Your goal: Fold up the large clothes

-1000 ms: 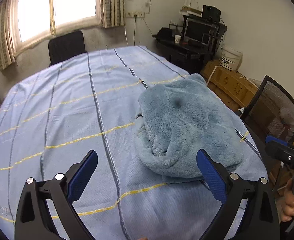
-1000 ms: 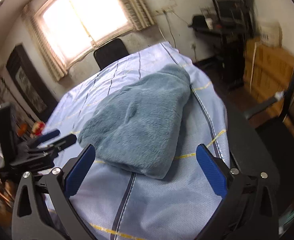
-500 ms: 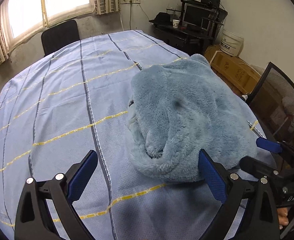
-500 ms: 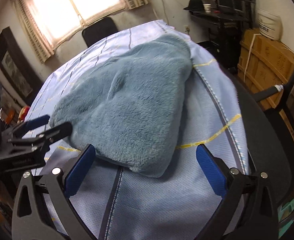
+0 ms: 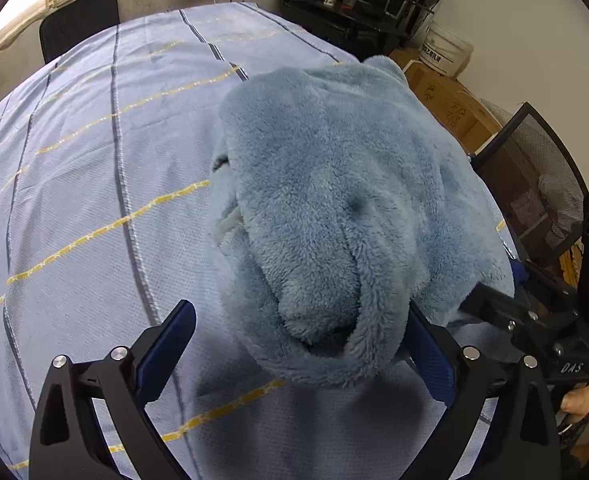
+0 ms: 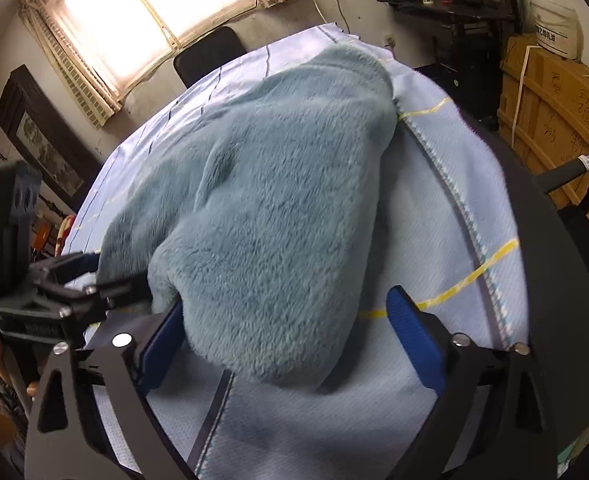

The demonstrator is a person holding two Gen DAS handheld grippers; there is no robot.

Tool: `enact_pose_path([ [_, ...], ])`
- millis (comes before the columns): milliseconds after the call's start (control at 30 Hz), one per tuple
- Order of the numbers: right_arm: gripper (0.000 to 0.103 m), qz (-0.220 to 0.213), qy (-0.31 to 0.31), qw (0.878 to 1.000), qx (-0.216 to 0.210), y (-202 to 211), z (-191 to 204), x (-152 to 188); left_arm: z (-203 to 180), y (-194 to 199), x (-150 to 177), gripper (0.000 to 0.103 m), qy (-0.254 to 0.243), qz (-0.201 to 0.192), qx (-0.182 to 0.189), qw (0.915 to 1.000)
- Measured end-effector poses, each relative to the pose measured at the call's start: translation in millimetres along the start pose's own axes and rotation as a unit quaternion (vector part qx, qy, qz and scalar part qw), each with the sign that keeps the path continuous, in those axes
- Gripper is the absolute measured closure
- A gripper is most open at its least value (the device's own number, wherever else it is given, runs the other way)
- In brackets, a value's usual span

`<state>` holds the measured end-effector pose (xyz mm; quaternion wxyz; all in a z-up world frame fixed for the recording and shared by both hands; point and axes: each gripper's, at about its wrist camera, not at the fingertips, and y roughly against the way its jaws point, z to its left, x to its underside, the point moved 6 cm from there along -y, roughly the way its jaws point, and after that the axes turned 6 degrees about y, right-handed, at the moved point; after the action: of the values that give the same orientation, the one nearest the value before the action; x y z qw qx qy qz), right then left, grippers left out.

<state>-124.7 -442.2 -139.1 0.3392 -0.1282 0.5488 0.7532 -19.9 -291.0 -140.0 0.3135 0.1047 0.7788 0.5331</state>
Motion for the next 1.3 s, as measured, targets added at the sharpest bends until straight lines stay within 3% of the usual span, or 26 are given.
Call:
enact_pose_path([
  [133,0.015,-0.003,0.002,1.000,0.015,4,-7,0,-21,-2,3,0.003,-0.028,-0.002,-0.019,0.9994],
  [267,0.015,-0.002,-0.001,1.000,0.011,12,-8,6,-16,9,4,0.003,-0.014,-0.016,-0.016,0.9997],
  [400,0.015,-0.046,0.029,0.998,0.042,37,6,9,1,35,-5,0.003,0.018,-0.053,-0.005,0.9984],
  [500,0.018,-0.080,0.041,0.994,0.062,50,12,0,4,33,-9,0.003,0.012,-0.055,-0.022,0.9982],
  [600,0.021,-0.069,0.043,0.995,0.065,42,12,0,7,21,-7,0.003,0.006,-0.042,-0.040,0.9983],
  [767,0.021,-0.021,0.025,0.998,0.050,13,-1,16,15,8,-3,0.003,0.005,-0.014,-0.033,0.9993],
  [900,0.019,-0.022,0.018,0.999,0.044,11,-5,22,15,6,0,0.003,-0.004,-0.012,-0.039,0.9992],
  [1300,0.010,-0.048,0.012,0.996,0.076,38,-5,35,3,33,23,0.003,-0.021,-0.071,-0.066,0.9951],
])
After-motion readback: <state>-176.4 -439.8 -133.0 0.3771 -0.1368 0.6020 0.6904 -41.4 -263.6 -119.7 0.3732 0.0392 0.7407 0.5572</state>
